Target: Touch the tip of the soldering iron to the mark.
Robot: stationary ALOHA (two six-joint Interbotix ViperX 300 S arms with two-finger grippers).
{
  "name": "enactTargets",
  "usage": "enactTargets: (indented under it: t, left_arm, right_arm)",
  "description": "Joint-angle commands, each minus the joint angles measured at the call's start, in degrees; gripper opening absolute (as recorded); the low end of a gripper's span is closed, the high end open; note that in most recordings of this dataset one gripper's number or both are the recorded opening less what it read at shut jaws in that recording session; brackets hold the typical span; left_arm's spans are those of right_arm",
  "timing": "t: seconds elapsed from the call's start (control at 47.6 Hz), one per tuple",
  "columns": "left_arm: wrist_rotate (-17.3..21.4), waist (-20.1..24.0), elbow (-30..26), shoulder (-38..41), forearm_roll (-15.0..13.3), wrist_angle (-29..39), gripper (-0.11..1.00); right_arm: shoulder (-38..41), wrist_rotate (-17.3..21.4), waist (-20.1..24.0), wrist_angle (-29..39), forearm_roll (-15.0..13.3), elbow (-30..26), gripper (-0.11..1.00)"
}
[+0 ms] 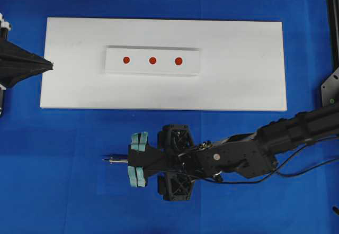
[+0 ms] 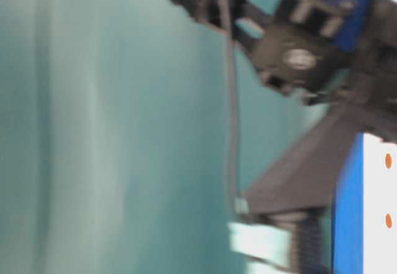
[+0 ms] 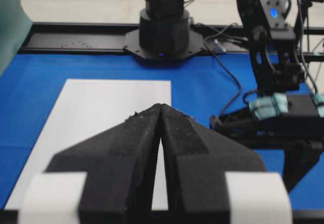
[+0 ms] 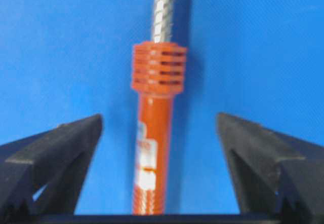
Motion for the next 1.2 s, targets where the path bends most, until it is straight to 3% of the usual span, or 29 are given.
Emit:
enactTargets:
  t: [0.0, 0.252, 0.546, 0.756, 1.008, 1.176]
  left_arm:
    - [-0.09, -0.09, -0.79, 0.26, 0.09, -0.26, 0.0]
    - [-0.09, 0.0, -0.79, 0.18, 0.09, -0.18, 0.0]
    - [-0.09, 0.0, -0.79, 0.18, 0.09, -0.09, 0.0]
    - [-0.09, 0.0, -0.79, 0.26, 0.09, 0.0, 0.0]
    - [-0.09, 0.0, -0.79, 0.26, 0.09, 0.0, 0.0]
    - [-0.09, -0.09, -0.79, 0.18, 0.09, 0.0, 0.0]
  right_arm:
    - [-5.89, 0.09, 0.0, 2.81, -0.26, -0.7, 0.87]
    - [-13.97, 0.09, 0.0, 10.63, -1.67, -0.88, 0.87]
    - [-14.77, 0.0, -1.14, 11.69, -4.31, -0.7, 0.87]
    - [-15.12, -1.67, -7.12, 11.69, -6.42, -0.62, 0.87]
    - [-15.38, -9.76, -16.87, 10.55, -5.89, -0.7, 0.87]
    - [-15.82, -11.87, -20.48, 9.32, -5.36, -0.18, 0.87]
